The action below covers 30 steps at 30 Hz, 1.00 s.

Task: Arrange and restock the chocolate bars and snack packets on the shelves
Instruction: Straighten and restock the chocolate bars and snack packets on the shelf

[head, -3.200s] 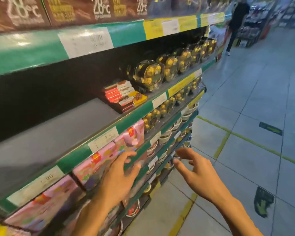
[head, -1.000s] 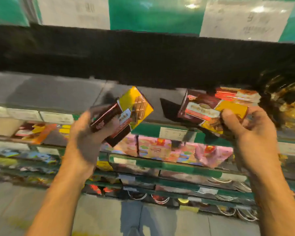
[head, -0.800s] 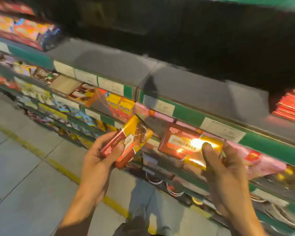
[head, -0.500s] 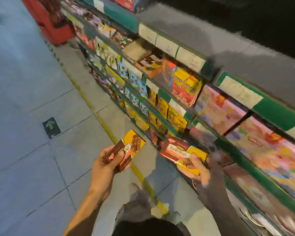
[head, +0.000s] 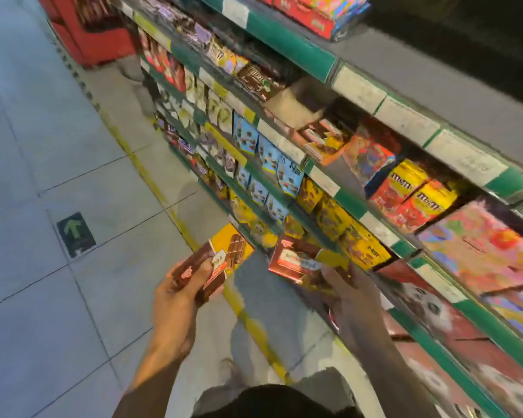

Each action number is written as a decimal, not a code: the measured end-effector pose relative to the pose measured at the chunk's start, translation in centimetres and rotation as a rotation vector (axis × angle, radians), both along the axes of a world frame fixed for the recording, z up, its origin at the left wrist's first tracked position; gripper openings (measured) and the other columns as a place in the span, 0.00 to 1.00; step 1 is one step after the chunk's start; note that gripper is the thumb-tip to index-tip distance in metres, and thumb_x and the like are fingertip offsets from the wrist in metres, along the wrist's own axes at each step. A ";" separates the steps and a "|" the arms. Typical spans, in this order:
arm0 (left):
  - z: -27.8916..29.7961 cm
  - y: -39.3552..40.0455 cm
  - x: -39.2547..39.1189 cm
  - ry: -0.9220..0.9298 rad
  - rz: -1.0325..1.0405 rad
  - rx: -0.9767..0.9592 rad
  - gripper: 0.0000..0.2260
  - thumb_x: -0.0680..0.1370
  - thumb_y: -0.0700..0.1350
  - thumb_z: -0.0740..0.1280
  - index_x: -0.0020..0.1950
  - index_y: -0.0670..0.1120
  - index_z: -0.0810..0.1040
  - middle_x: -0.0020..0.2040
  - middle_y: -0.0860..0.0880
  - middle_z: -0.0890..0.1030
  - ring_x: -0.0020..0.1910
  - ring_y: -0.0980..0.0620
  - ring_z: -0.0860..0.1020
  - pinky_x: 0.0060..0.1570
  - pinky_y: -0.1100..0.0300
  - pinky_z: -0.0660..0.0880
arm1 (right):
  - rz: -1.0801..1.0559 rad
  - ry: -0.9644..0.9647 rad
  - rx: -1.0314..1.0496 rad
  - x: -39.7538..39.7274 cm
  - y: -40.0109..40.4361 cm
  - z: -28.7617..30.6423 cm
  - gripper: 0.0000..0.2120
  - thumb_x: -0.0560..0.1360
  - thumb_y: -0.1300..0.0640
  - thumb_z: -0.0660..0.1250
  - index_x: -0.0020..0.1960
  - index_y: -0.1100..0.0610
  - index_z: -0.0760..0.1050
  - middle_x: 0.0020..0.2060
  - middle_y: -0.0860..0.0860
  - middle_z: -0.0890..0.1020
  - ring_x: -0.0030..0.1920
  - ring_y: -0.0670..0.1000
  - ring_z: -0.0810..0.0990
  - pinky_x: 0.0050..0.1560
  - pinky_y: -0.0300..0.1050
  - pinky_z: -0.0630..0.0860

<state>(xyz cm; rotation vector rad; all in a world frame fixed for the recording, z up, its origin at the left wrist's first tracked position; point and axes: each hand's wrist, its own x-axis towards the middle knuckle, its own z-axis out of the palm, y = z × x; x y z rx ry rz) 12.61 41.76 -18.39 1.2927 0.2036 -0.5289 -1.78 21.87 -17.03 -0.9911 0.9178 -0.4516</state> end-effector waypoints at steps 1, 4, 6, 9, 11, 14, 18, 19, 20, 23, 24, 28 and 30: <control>0.1 -0.4 1.7 -0.003 -0.020 -0.003 0.12 0.76 0.37 0.69 0.59 0.40 0.80 0.52 0.41 0.85 0.47 0.46 0.83 0.46 0.54 0.82 | -0.029 -0.007 -0.005 1.2 0.0 0.3 0.06 0.73 0.60 0.71 0.50 0.59 0.81 0.51 0.63 0.84 0.51 0.68 0.81 0.57 0.66 0.77; 0.2 -2.1 6.4 0.007 -0.068 -0.018 0.12 0.77 0.37 0.69 0.60 0.39 0.79 0.53 0.40 0.84 0.48 0.45 0.84 0.43 0.55 0.82 | -0.090 -0.021 -0.021 4.4 -0.8 1.3 0.06 0.76 0.64 0.67 0.53 0.60 0.79 0.46 0.56 0.85 0.45 0.57 0.83 0.43 0.50 0.83; 0.2 -3.6 8.9 0.005 -0.102 -0.022 0.12 0.76 0.37 0.69 0.59 0.39 0.79 0.53 0.40 0.84 0.49 0.44 0.84 0.44 0.54 0.82 | -0.105 -0.032 0.008 6.1 -1.7 1.7 0.08 0.77 0.64 0.66 0.57 0.60 0.77 0.49 0.56 0.85 0.48 0.57 0.85 0.46 0.52 0.84; 0.0 -6.0 12.3 -0.001 -0.160 -0.023 0.12 0.75 0.38 0.69 0.58 0.41 0.80 0.52 0.41 0.84 0.51 0.43 0.84 0.47 0.52 0.82 | -0.129 -0.019 -0.004 8.8 -3.4 1.6 0.10 0.78 0.62 0.66 0.59 0.60 0.77 0.52 0.57 0.85 0.52 0.61 0.84 0.55 0.59 0.81; -0.5 -7.7 14.5 -0.003 -0.192 0.002 0.12 0.75 0.39 0.70 0.58 0.41 0.80 0.52 0.41 0.85 0.52 0.43 0.83 0.53 0.48 0.79 | -0.157 -0.021 -0.003 11.0 -5.0 0.9 0.11 0.77 0.61 0.67 0.58 0.61 0.77 0.51 0.59 0.85 0.50 0.61 0.85 0.52 0.57 0.82; -0.9 -10.3 17.6 -0.014 -0.197 0.032 0.13 0.71 0.42 0.72 0.55 0.42 0.81 0.52 0.39 0.84 0.49 0.43 0.84 0.51 0.48 0.80 | -0.177 -0.039 0.002 14.4 -7.9 0.0 0.12 0.72 0.58 0.71 0.54 0.61 0.77 0.47 0.59 0.86 0.44 0.54 0.86 0.41 0.46 0.84; -0.2 -13.8 22.1 -0.035 -0.249 0.028 0.34 0.54 0.56 0.83 0.55 0.41 0.82 0.50 0.40 0.85 0.47 0.40 0.84 0.43 0.49 0.83 | -0.177 -0.035 0.005 18.9 -11.5 0.0 0.04 0.78 0.64 0.66 0.52 0.61 0.77 0.46 0.59 0.86 0.42 0.54 0.86 0.40 0.46 0.83; 0.0 -14.8 23.3 -0.032 -0.262 0.026 0.36 0.54 0.56 0.84 0.56 0.40 0.81 0.50 0.40 0.85 0.48 0.39 0.84 0.45 0.48 0.82 | -0.183 -0.037 -0.006 19.9 -12.4 0.0 0.04 0.79 0.64 0.66 0.53 0.60 0.78 0.47 0.58 0.86 0.44 0.55 0.86 0.42 0.49 0.83; 0.1 -15.7 24.4 -0.040 -0.278 0.023 0.32 0.59 0.53 0.82 0.57 0.39 0.80 0.50 0.40 0.85 0.50 0.38 0.83 0.48 0.45 0.82 | -0.185 -0.038 -0.026 20.8 -13.2 0.0 0.05 0.79 0.63 0.66 0.53 0.60 0.79 0.49 0.58 0.85 0.48 0.56 0.85 0.45 0.51 0.83; 0.3 -18.5 27.2 -0.057 -0.353 0.035 0.17 0.72 0.42 0.72 0.59 0.39 0.79 0.52 0.40 0.84 0.52 0.38 0.82 0.55 0.41 0.78 | -0.221 -0.057 -0.036 22.7 -14.6 0.1 0.07 0.79 0.62 0.65 0.56 0.61 0.79 0.50 0.57 0.85 0.50 0.56 0.85 0.43 0.46 0.82; 0.2 -19.4 28.2 -0.053 -0.388 0.047 0.15 0.73 0.41 0.71 0.59 0.40 0.79 0.51 0.41 0.85 0.52 0.39 0.83 0.54 0.43 0.79 | -0.253 -0.068 -0.030 23.2 -14.9 0.0 0.07 0.79 0.63 0.65 0.55 0.61 0.78 0.48 0.56 0.86 0.48 0.54 0.85 0.41 0.43 0.81; -0.6 -23.0 31.7 -0.080 -0.570 0.035 0.16 0.72 0.43 0.73 0.57 0.41 0.80 0.51 0.41 0.85 0.50 0.42 0.84 0.44 0.52 0.82 | -0.423 -0.061 -0.049 25.0 -14.9 -1.1 0.04 0.78 0.64 0.66 0.44 0.60 0.77 0.37 0.52 0.83 0.41 0.52 0.83 0.42 0.45 0.80; -1.0 -24.2 33.5 -0.080 -0.662 0.038 0.23 0.64 0.50 0.80 0.55 0.42 0.82 0.51 0.41 0.85 0.48 0.43 0.84 0.43 0.53 0.82 | -0.546 -0.048 -0.052 25.8 -14.5 -1.8 0.05 0.76 0.65 0.68 0.43 0.59 0.73 0.34 0.52 0.80 0.37 0.51 0.81 0.42 0.46 0.80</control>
